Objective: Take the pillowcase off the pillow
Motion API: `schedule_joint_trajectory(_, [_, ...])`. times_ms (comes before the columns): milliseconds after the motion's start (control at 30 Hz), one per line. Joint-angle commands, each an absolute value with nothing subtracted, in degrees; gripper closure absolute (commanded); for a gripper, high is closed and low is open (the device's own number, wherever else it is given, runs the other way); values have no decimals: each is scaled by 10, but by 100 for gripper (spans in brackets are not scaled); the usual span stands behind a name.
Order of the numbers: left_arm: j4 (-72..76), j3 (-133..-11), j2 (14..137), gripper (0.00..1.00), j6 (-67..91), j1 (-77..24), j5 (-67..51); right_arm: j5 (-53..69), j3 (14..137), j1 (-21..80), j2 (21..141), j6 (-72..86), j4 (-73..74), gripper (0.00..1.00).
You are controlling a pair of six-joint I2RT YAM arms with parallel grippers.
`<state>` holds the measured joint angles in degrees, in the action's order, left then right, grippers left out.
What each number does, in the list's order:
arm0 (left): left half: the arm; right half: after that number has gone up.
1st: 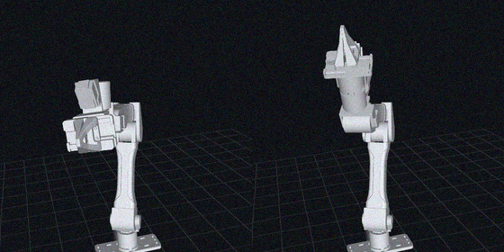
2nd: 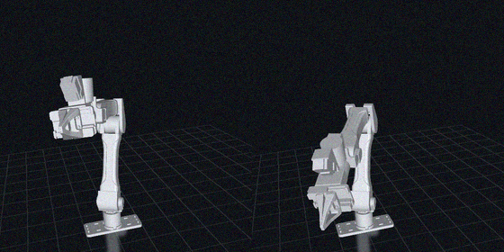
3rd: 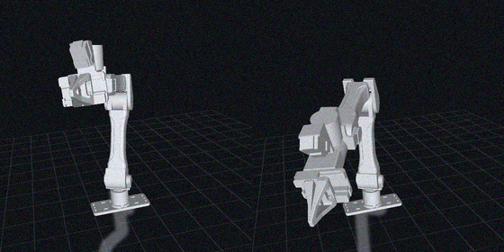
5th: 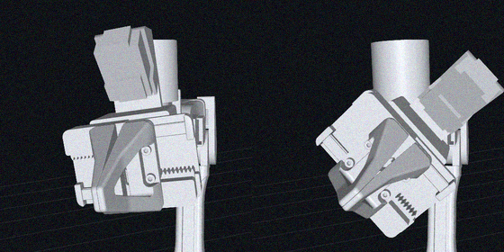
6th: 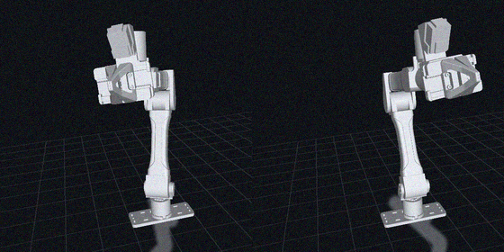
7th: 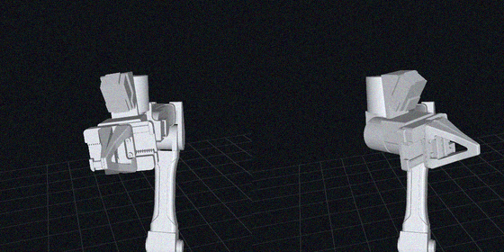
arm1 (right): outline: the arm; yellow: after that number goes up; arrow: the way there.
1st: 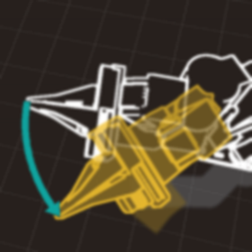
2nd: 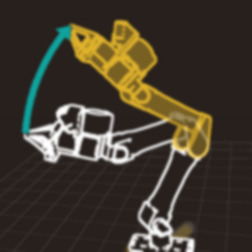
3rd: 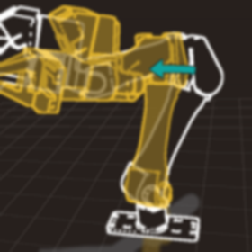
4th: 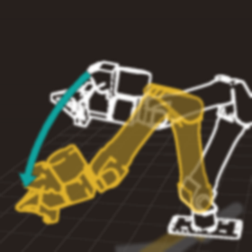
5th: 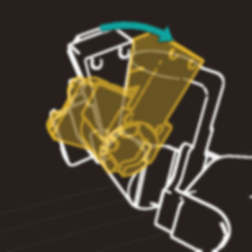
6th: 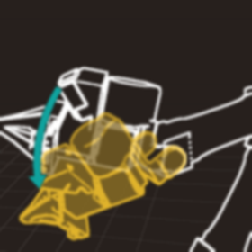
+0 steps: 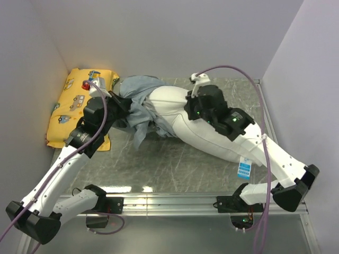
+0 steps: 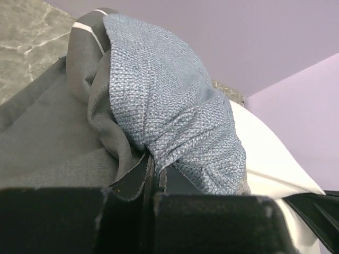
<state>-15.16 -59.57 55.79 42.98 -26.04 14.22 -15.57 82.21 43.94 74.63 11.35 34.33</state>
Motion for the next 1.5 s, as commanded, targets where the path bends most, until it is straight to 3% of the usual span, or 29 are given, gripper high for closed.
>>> schedule_joint_trajectory(0, [-202, -627, 584, 99, 393, -176, 238, -171, 802, 332, 696, 131, 349, 100])
schedule_joint_trajectory(267, [-178, -646, 618, 100, 421, 18, 71, -21, 732, 199, 679, 161, 316, 100])
schedule_joint_trajectory(400, [-176, -669, 611, 99, 393, 26, 52, 34, 751, 193, 667, 158, 319, 100])
schedule_joint_trajectory(633, [-133, -663, 571, 99, 326, 15, -104, 213, 785, 195, 628, 147, 301, 100])
schedule_joint_trajectory(700, [-137, -672, 572, 93, 309, 4, -111, 259, 809, 194, 621, 156, 295, 100])
schedule_joint_trajectory(800, [-149, -704, 606, 72, 284, -39, -145, 307, 858, 195, 626, 177, 284, 100])
schedule_joint_trajectory(833, [-152, -714, 621, 65, 279, -63, -155, 319, 871, 195, 632, 184, 281, 100])
schedule_joint_trajectory(867, [-157, -739, 653, 47, 265, -77, -169, 329, 885, 194, 645, 191, 280, 100])
schedule_joint_trajectory(967, [-162, -773, 707, 26, 254, -136, -144, 404, 912, 200, 666, 219, 237, 100])
schedule_joint_trajectory(1067, [-101, -766, 748, 17, 275, -142, -179, 425, 912, 208, 685, 232, 221, 100])
schedule_joint_trajectory(1300, [-88, -773, 889, 22, 291, -186, -394, 410, 957, 203, 802, 273, 195, 100])
schedule_joint_trajectory(1467, [35, -652, 933, 31, 379, -250, -526, 359, 904, 174, 952, 323, 125, 100])
